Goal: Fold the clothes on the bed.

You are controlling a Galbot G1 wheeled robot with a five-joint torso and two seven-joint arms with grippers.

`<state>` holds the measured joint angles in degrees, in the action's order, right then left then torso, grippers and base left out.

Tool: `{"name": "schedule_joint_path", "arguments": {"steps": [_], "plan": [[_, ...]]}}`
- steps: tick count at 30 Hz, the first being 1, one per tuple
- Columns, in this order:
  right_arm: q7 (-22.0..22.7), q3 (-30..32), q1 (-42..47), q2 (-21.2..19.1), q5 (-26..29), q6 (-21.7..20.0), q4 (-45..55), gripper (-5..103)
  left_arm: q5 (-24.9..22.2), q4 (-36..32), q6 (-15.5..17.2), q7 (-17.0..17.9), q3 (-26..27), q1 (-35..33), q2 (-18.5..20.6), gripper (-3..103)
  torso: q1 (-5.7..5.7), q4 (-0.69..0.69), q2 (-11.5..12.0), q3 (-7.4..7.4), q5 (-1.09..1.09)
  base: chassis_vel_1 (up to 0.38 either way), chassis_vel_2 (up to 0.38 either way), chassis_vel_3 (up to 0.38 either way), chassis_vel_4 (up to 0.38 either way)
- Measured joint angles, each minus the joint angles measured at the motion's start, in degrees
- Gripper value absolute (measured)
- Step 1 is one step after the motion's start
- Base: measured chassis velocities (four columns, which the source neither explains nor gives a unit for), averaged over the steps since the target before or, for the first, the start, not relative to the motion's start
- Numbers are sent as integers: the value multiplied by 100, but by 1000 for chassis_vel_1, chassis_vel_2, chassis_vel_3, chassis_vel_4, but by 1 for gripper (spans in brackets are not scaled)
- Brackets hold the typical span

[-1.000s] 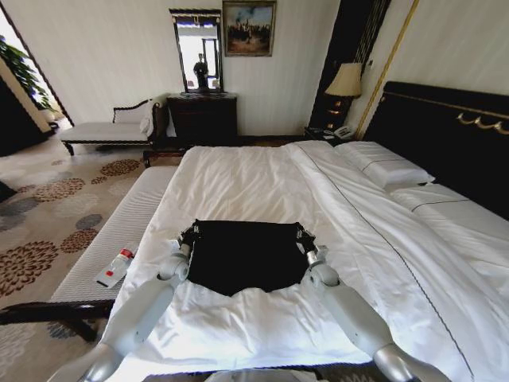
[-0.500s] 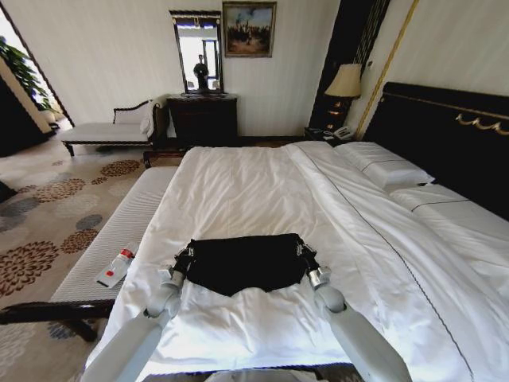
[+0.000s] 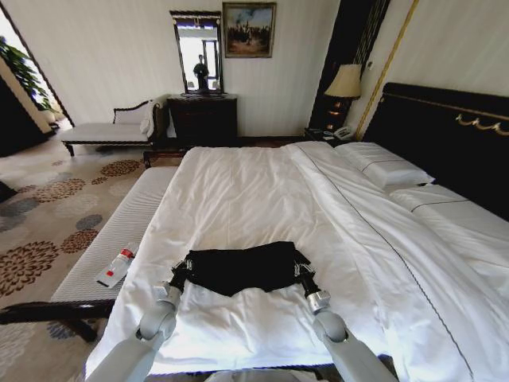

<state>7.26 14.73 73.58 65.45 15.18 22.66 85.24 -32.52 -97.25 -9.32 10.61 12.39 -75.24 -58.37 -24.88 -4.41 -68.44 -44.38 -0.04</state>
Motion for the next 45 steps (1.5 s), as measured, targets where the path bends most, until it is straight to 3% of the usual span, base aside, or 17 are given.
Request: {"name": "schedule_joint_path", "arguments": {"steps": [6, 14, 37, 39, 40, 42, 44, 45], "plan": [[-2, 83, 325, -122, 36, 107, 185, 0, 214, 44, -82, -26, -32, -103, 20, 1, 0, -1, 0, 0, 1, 0, 0, 0, 0], [-22, 118, 574, 22, -125, 327, 172, 0, 405, 51, -123, -53, -33, -260, 47, 1, 0, 0, 1, 0, 0, 0, 0, 0, 0], [81, 275, 1006, 8, -217, 458, 612, 0, 809, -119, -290, -15, 229, -695, -2, -2, 0, 0, 1, 0, -1, 0, 0, 0, 0], [27, 266, 1052, 40, -324, 547, 486, -2, 877, -153, -290, 29, 238, -768, 1, 7, 0, 0, 1, 0, 0, 0, 0, 0, 0], [6, 267, 1086, 50, -374, 600, 439, 3, 926, -181, -291, 38, 246, -810, 10, 7, 0, -1, 1, 0, 1, 0, 0, 0, 0], [-20, 310, 1259, 37, -429, 748, 456, 14, 1221, -324, -377, 32, 346, -1030, 79, 17, 0, 0, 1, 0, 1, 0, 0, 0, 0], [-22, 315, 1280, 32, -430, 756, 466, 14, 1237, -331, -382, 32, 353, -1041, 82, 17, 0, 0, 1, 0, 1, 0, 0, 0, 0], [-35, 390, 1486, -19, -435, 842, 569, 19, 1479, -443, -496, -52, 495, -1280, 130, 28, 0, -1, 1, 0, 1, 0, 0, 0, 0]]}}
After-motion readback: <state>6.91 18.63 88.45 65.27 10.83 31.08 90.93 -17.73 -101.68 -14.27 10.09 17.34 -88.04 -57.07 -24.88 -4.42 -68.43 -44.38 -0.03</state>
